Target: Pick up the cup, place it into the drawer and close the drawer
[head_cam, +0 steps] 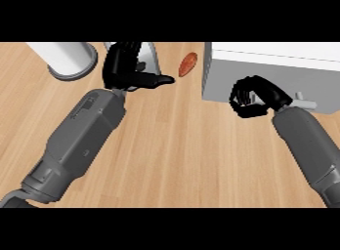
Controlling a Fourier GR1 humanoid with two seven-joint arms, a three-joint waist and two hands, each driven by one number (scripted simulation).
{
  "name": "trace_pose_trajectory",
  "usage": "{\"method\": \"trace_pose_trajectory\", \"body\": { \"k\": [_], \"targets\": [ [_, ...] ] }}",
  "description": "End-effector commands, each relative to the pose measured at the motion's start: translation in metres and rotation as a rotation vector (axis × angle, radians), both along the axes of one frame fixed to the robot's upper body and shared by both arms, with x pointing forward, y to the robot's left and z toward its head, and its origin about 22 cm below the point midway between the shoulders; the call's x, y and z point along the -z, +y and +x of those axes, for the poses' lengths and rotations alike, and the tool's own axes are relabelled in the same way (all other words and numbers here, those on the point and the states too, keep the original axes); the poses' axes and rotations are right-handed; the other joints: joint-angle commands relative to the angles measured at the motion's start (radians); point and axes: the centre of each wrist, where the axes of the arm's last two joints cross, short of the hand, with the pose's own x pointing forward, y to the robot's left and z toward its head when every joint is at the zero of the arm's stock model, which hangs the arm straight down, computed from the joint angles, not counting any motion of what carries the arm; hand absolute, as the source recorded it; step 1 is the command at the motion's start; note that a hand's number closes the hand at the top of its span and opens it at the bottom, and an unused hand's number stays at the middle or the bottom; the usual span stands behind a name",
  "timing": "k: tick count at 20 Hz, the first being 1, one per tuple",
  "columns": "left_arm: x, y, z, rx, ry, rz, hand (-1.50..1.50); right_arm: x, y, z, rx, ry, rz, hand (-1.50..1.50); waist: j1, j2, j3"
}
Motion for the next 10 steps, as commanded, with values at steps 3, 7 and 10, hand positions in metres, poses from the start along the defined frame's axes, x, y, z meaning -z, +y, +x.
{"method": "trace_pose_trajectory", "body": {
  "k": [3, 7, 10],
  "targets": [
    [0.004, 0.010, -0.005, 0.028, -0.009, 0.009, -1.50, -0.047, -0.028, 0.029, 0.133, -0.100, 0.058, 1.50, 0.035, 0.014, 0.001],
    [0.005, 0.028, -0.006, 0.042, 0.017, 0.009, -1.50, -0.068, -0.039, 0.034, 0.164, -0.117, 0.105, 1.50, 0.060, 0.015, 0.001],
    [0.008, 0.026, -0.009, 0.062, -0.001, 0.011, -1.50, -0.079, -0.050, 0.034, 0.161, -0.127, 0.112, 1.50, 0.061, 0.022, 0.000]
  ]
}}
